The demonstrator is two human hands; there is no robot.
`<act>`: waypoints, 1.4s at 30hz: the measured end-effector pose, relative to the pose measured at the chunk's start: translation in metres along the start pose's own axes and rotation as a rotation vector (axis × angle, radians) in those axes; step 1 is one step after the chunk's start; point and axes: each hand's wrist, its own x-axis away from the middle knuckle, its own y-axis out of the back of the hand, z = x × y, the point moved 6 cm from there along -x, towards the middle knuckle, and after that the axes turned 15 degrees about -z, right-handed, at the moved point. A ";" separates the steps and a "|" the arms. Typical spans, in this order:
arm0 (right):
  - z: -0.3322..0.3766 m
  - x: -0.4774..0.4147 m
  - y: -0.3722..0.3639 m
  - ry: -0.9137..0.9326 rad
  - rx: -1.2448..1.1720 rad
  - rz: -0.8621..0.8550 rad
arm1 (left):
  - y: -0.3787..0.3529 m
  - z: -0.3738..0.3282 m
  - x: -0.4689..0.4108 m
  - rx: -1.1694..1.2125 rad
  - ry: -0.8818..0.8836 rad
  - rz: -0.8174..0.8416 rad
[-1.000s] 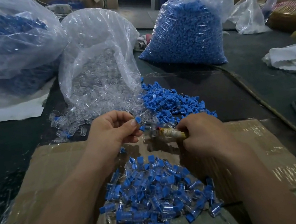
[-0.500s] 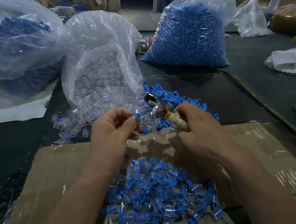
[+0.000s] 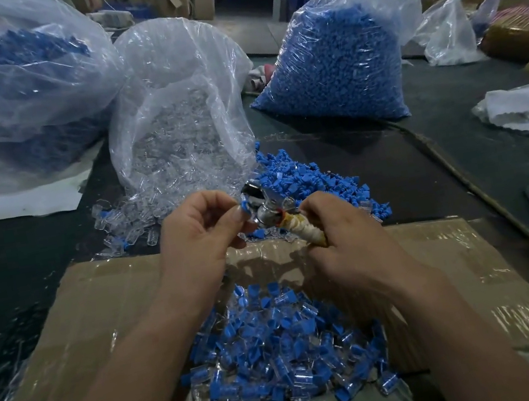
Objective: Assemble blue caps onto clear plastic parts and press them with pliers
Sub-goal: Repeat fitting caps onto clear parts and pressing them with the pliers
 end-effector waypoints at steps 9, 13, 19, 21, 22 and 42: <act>0.001 0.000 -0.002 -0.025 -0.006 0.016 | -0.002 -0.003 0.002 -0.020 -0.011 -0.016; 0.001 0.000 -0.002 -0.032 -0.002 0.017 | -0.003 -0.003 0.003 -0.036 -0.021 -0.036; 0.002 0.000 -0.002 -0.049 -0.002 0.015 | -0.001 -0.002 0.003 -0.062 -0.024 -0.049; 0.003 0.000 -0.002 -0.047 0.012 -0.001 | -0.001 -0.002 0.003 -0.062 -0.025 -0.050; 0.003 0.000 -0.002 -0.047 0.014 -0.010 | -0.001 -0.003 0.003 -0.064 -0.026 -0.048; -0.018 -0.004 0.008 -0.118 -0.009 -0.031 | 0.012 0.001 -0.003 -0.001 0.256 0.135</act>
